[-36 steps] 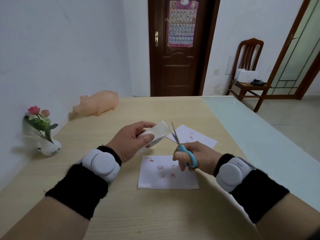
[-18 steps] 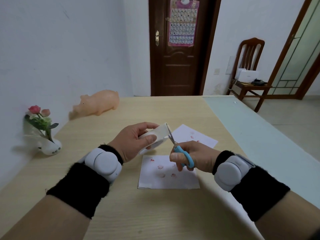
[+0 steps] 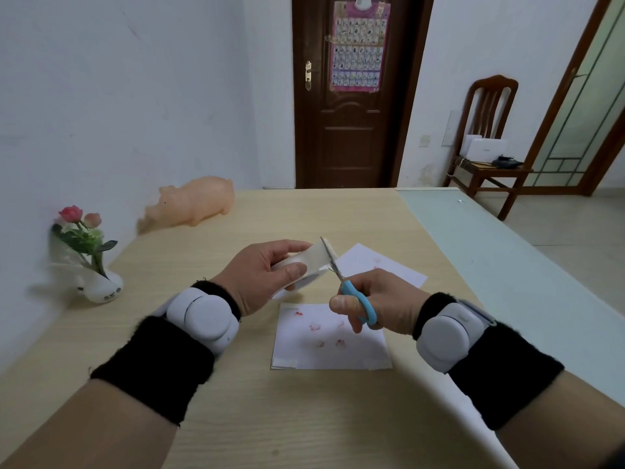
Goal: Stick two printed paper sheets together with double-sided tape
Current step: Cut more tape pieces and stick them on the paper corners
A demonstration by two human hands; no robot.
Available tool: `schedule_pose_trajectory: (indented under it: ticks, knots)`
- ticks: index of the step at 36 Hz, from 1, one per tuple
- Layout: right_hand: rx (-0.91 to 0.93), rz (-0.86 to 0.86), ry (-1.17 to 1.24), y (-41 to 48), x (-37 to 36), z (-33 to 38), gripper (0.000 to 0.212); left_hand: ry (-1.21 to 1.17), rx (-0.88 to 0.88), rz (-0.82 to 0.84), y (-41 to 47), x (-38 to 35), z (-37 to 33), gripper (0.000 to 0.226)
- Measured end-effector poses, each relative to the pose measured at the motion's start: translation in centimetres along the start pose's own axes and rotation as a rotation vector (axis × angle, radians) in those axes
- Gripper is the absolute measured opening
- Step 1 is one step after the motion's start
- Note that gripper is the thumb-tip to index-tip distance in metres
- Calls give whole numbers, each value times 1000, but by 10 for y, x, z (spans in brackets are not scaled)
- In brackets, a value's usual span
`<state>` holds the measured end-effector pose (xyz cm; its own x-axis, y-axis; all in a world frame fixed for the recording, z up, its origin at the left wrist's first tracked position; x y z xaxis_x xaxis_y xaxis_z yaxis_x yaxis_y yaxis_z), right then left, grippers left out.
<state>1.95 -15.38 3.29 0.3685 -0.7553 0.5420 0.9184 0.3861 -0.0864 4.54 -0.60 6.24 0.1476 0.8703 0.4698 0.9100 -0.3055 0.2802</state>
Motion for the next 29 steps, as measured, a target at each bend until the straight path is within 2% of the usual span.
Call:
schedule_pose_trajectory:
  ticks: [7,19,29]
  knots:
    - [26,-44,-21,0,3,-1,39,25,15,-17,1,2,0,28]
    - [58,-139,-62,0,8,-1,39,31,13,-44,1,4,-2,29]
    - [87,-239,-139,-2,12,-1,56,49,4,-86,4,7,0,25]
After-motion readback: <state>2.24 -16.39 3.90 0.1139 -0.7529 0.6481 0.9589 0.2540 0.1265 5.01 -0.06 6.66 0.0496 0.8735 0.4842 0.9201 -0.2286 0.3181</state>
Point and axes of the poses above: each hand's wrist, its own y-axis towards the middle knuckle, its own x-axis out of the back of the hand, z = x × y, the point moved 8 cm from there along y, towards the middle knuckle, and after that the axes turned 3 degrees about -z, right-handed, at the moved point
